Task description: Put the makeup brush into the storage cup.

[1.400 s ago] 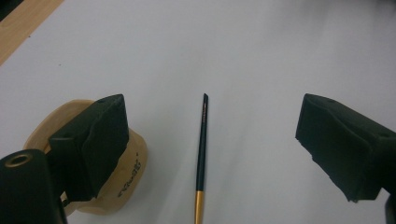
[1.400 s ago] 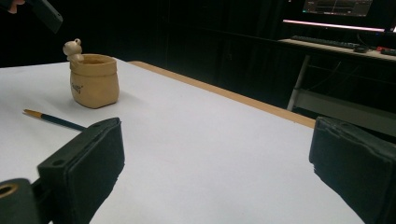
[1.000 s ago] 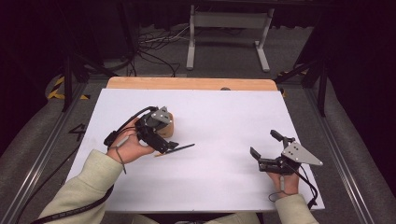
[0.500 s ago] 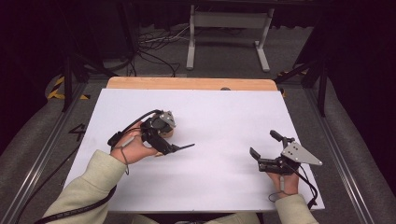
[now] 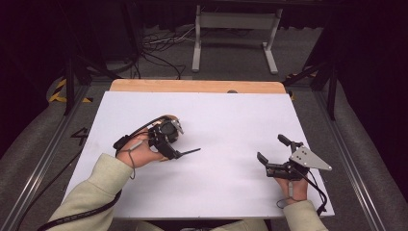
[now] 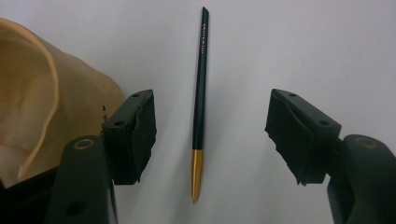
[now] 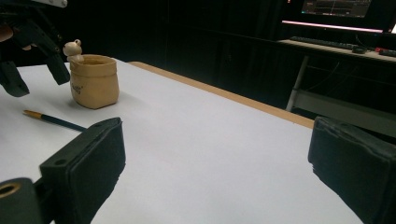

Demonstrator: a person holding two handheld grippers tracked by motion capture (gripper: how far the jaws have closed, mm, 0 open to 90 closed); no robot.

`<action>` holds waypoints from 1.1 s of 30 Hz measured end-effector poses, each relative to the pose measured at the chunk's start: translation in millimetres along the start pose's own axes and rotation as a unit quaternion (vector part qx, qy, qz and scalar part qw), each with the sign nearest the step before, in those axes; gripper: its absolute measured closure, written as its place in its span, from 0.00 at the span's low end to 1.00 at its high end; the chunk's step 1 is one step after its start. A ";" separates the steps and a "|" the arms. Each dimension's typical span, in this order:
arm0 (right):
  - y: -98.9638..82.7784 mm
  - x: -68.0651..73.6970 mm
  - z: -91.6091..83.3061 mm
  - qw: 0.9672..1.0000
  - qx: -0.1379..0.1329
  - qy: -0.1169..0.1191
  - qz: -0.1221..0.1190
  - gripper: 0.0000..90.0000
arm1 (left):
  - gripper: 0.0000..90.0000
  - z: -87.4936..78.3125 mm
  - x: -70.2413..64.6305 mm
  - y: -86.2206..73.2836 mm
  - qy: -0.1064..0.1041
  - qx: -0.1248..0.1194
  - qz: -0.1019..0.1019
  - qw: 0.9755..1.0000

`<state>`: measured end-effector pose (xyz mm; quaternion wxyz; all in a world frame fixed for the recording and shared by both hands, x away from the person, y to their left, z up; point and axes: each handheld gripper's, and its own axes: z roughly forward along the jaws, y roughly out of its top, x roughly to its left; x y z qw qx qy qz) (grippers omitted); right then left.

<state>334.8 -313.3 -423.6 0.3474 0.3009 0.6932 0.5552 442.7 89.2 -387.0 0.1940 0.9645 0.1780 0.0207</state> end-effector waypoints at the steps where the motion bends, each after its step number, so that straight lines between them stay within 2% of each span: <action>1: 0.0 0.0 0.1 1.000 0.000 0.000 -0.001 0.04 | 0.39 1.5 0.4 -0.2 0.001 0.001 -0.003 1.000; 8: 0.1 -0.2 -0.2 1.000 0.000 -0.001 -0.003 0.04 | 0.44 12.1 2.8 -0.9 0.000 0.013 -0.007 1.000; 10: 0.1 -0.3 -0.2 1.000 0.000 -0.001 -0.003 0.04 | 0.46 14.6 3.9 -1.3 -0.003 0.013 -0.014 1.000; 17: 0.1 -0.2 -0.1 1.000 0.001 -0.001 -0.002 0.04 | 0.56 20.4 7.1 -2.7 -0.006 0.018 -0.024 1.000; 21: -0.1 -0.1 0.1 1.000 0.002 -0.001 -0.003 0.04 | 0.58 24.2 7.5 -3.2 -0.007 0.026 -0.024 0.999; 25: 0.1 0.3 0.0 1.000 0.000 -0.001 -0.006 0.05 | 0.60 27.6 8.1 -3.0 -0.008 0.030 -0.032 0.999; 33: 0.4 1.2 -0.6 1.000 -0.001 -0.001 -0.004 0.05 | 0.70 35.0 6.4 -3.3 -0.001 0.050 -0.028 0.998</action>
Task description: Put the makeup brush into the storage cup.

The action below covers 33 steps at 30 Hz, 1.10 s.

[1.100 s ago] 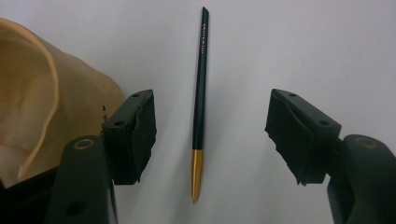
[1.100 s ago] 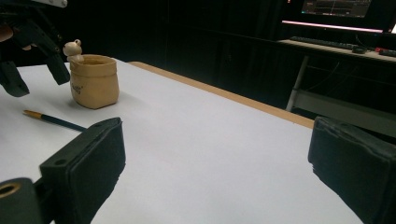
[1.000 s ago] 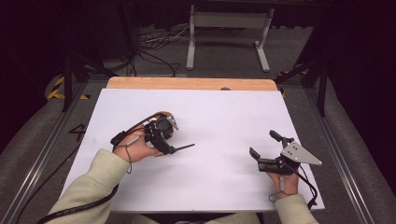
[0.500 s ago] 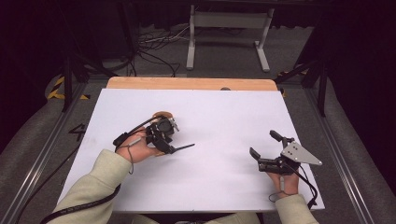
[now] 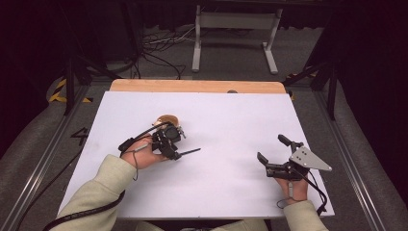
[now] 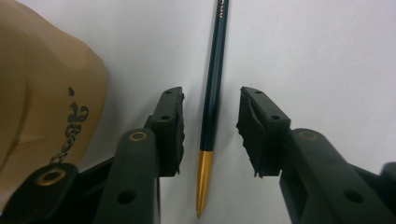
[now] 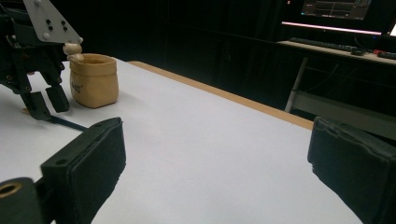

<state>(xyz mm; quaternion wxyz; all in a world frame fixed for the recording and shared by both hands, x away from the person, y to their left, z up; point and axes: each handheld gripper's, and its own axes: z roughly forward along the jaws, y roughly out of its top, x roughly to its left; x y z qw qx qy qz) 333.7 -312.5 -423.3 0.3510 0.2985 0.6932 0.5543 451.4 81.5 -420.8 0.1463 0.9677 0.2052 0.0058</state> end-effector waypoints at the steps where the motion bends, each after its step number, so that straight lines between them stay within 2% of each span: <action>1: 0.0 0.0 0.0 1.000 0.000 0.001 -0.002 0.05 | 0.72 0.3 0.3 -0.3 -0.001 0.000 -0.001 1.000; 6: -0.2 0.0 0.1 1.000 0.001 0.002 -0.001 0.05 | 0.78 2.7 0.2 -0.9 -0.003 0.008 0.000 1.000; 15: -0.1 0.9 0.3 1.000 0.001 0.004 -0.001 0.05 | 0.90 3.9 -1.9 -1.5 0.014 0.013 0.019 1.000; 20: 0.0 0.9 0.4 1.000 0.002 0.005 -0.001 0.05 | 0.91 3.5 -3.1 -0.8 0.020 0.018 0.034 0.999; 24: 0.5 0.4 -0.1 1.000 -0.001 0.004 0.002 0.05 | 0.92 3.4 -3.3 -0.8 0.023 0.018 0.035 0.999; 27: 1.9 1.8 -1.7 1.000 -0.006 -0.007 -0.004 0.05 | 0.92 1.6 -3.9 -0.3 0.024 0.018 0.034 0.999; 30: 4.4 3.1 -2.7 1.000 -0.010 -0.003 -0.011 0.07 | 0.92 -3.6 -6.4 0.9 0.022 0.010 0.037 0.999; 33: 6.3 5.3 -2.5 1.000 -0.008 0.011 -0.021 0.11 | 0.92 -9.7 -11.0 3.5 0.019 0.004 0.049 0.999</action>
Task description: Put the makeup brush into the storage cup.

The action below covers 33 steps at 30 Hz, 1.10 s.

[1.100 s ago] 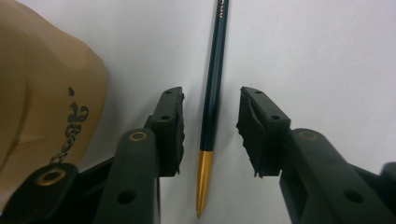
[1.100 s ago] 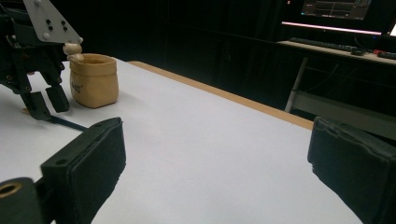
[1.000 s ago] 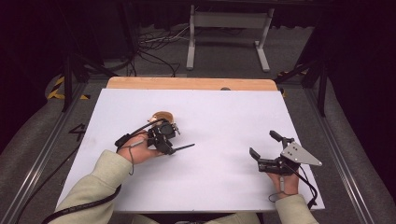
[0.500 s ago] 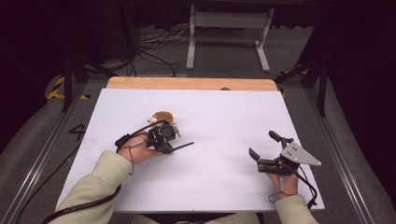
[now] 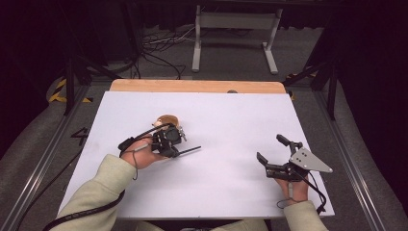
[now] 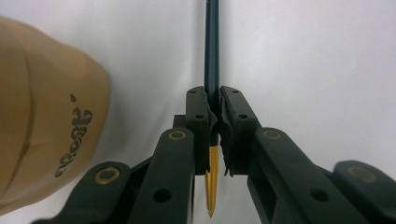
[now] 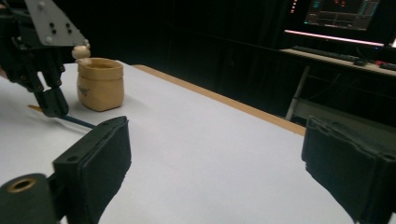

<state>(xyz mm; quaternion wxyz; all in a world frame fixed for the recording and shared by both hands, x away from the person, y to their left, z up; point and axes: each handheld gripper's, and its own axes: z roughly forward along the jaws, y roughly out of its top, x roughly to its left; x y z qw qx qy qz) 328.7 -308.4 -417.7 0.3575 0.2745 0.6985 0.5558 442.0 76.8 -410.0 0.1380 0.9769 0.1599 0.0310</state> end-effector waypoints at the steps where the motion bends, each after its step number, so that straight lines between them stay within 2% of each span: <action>1: 0.6 1.1 0.2 1.000 0.001 0.004 -0.002 0.12 | 0.92 -2.5 -1.7 1.5 -0.001 0.000 0.005 1.000; 3: 2.1 3.2 1.0 1.000 0.003 0.014 -0.004 0.13 | 0.92 -8.1 -7.5 4.8 -0.005 -0.006 0.017 1.000; 7: 4.5 7.4 3.7 0.999 0.008 0.050 -0.013 0.18 | 0.92 -17.3 -17.9 10.7 -0.007 -0.012 0.046 0.999; 10: 5.0 9.0 6.3 0.997 0.012 0.074 -0.010 0.20 | 0.92 -24.4 -25.2 15.1 -0.008 -0.025 0.059 0.998; 12: 5.3 9.7 6.7 0.997 0.014 0.079 -0.010 0.21 | 0.92 -28.1 -28.6 16.9 -0.010 -0.028 0.064 0.997; 17: 9.9 13.7 7.3 0.993 0.006 0.114 0.001 0.23 | 0.92 -41.1 -45.0 24.5 -0.019 -0.037 0.094 0.995; 21: 11.9 19.4 11.4 0.988 0.008 0.151 0.004 0.24 | 0.92 -46.5 -53.2 28.4 -0.018 -0.038 0.107 0.993; 23: 11.9 20.5 12.4 0.987 0.008 0.158 0.002 0.24 | 0.92 -48.1 -56.0 29.2 -0.019 -0.041 0.109 0.993; 29: 14.3 30.5 18.3 0.979 0.011 0.203 0.001 0.27 | 0.92 -52.2 -73.9 34.1 -0.025 -0.039 0.128 0.991; 30: 14.3 30.5 18.3 0.979 0.011 0.203 0.001 0.27 | 0.92 -52.2 -73.9 34.1 -0.025 -0.039 0.128 0.991; 31: 14.3 34.6 21.2 0.974 0.015 0.224 0.007 0.30 | 0.92 -53.6 -76.9 35.3 -0.025 -0.043 0.136 0.990; 32: 14.3 34.6 21.2 0.974 0.015 0.224 0.007 0.30 | 0.92 -53.6 -76.9 35.3 -0.025 -0.043 0.136 0.990; 33: 14.3 36.0 22.1 0.973 0.017 0.231 0.004 0.31 | 0.92 -54.0 -78.0 36.2 -0.027 -0.046 0.140 0.989</action>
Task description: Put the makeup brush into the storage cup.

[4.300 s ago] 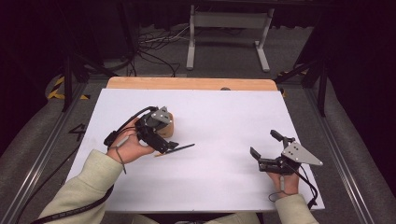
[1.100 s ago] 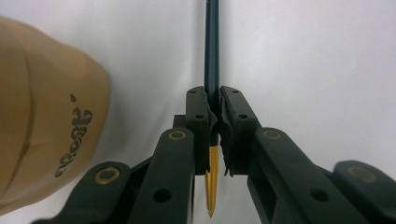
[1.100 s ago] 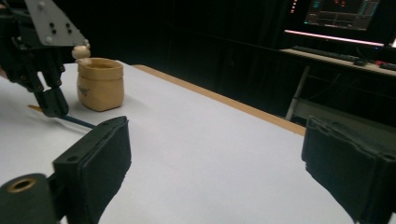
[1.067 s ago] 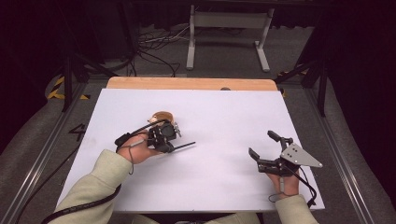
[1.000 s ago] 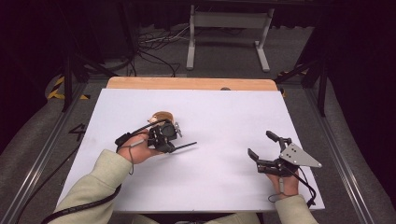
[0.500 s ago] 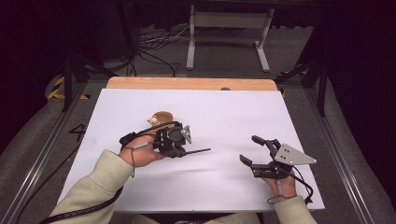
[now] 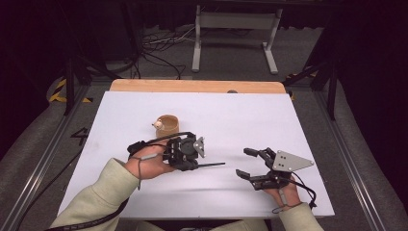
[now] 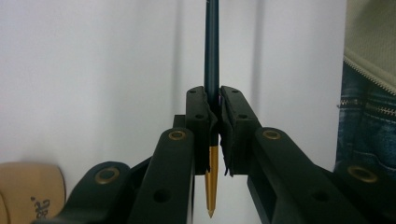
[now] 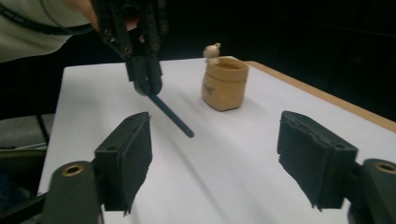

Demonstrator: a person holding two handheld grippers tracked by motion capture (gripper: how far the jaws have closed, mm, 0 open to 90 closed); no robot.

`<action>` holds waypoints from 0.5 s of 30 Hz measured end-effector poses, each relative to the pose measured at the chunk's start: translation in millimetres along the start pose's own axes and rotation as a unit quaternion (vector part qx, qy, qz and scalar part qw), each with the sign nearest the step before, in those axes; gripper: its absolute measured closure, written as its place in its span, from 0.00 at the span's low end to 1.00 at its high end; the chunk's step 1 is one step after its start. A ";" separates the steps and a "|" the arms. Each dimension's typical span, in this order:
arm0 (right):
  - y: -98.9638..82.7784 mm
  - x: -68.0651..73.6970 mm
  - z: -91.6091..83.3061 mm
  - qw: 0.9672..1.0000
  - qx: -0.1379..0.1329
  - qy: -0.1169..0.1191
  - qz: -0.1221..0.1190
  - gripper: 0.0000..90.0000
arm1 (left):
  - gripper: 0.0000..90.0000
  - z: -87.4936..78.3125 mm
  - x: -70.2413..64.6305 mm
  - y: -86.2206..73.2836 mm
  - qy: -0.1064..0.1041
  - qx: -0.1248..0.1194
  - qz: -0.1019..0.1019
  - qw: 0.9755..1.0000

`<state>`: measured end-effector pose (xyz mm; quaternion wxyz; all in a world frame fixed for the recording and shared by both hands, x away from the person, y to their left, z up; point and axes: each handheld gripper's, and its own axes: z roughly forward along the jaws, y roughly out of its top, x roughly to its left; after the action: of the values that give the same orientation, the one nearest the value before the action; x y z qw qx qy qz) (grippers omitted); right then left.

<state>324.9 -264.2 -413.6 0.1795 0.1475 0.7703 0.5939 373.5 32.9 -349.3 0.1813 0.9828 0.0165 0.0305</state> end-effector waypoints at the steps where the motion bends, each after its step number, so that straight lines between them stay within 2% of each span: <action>1: 0.2 1.5 2.0 1.000 0.005 0.008 -0.005 0.32 | 0.92 -0.7 -0.7 1.1 0.003 0.000 0.003 1.000; 5: 1.0 5.3 7.1 0.999 0.011 0.026 -0.015 0.38 | 0.92 -0.7 -6.2 5.3 -0.002 -0.006 0.019 1.000; 9: 0.4 7.0 10.7 0.999 0.012 0.052 -0.012 0.44 | 0.92 0.4 -12.4 8.9 -0.012 -0.012 0.040 0.999; 12: -0.6 8.3 13.5 0.997 0.017 0.067 -0.017 0.48 | 0.92 1.3 -13.4 10.3 -0.017 -0.010 0.048 0.999; 15: -1.0 8.9 14.8 0.997 0.020 0.072 -0.019 0.51 | 0.92 1.8 -14.6 10.6 -0.018 -0.011 0.047 0.999</action>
<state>323.7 -247.8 -418.9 0.1319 0.0927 0.7957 0.5838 359.3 21.7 -348.0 0.1908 0.9808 -0.0332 0.0219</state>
